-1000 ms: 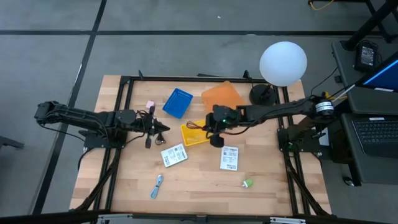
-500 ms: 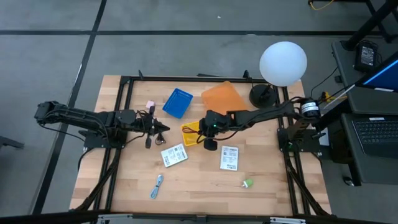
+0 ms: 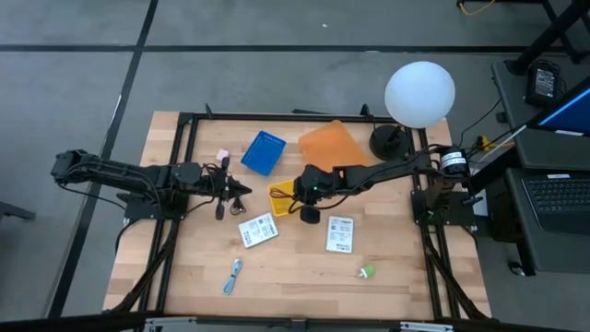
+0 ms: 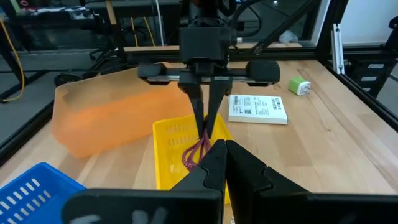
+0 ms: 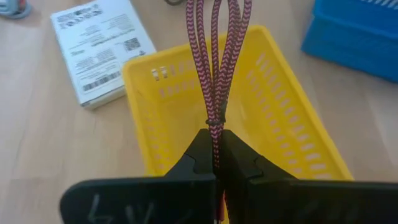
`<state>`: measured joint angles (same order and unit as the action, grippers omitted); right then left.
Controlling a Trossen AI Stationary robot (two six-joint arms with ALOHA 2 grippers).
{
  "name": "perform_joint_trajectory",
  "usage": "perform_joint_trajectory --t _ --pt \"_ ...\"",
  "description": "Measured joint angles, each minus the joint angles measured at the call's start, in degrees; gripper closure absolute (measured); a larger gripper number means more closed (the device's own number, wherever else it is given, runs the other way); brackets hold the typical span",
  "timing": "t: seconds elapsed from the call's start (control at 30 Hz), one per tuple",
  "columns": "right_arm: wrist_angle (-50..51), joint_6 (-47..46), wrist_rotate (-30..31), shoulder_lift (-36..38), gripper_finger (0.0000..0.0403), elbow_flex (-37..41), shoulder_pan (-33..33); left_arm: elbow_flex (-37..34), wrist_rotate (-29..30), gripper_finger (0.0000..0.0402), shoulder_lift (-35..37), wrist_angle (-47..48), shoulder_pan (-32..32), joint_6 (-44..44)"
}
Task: Pick and place items into bin
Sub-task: Put the red USB cable into the yellow bin, then put the white charger adapter into the blue bin
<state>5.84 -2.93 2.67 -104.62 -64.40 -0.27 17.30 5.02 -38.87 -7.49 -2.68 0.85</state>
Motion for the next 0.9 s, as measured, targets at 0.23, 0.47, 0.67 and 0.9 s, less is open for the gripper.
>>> perform_joint_trajectory --t 0.23,0.47,0.67,0.9 --pt "-0.1 -0.6 0.8 0.0 0.0395 0.0 0.0 0.0 0.0 0.0398 0.0 0.0 0.0 0.1" --pt "0.7 -2.7 0.8 0.0 0.0357 0.0 -0.1 0.0 -0.1 0.0398 0.0 0.0 0.0 1.4" --pt "0.6 -1.6 0.8 0.0 0.0333 0.0 -0.1 0.0 -0.1 0.0398 0.0 0.0 0.0 1.4" --pt "2.6 2.0 0.8 0.3 0.0329 -2.5 0.0 0.0 -0.1 0.0398 0.0 0.0 0.0 1.6"
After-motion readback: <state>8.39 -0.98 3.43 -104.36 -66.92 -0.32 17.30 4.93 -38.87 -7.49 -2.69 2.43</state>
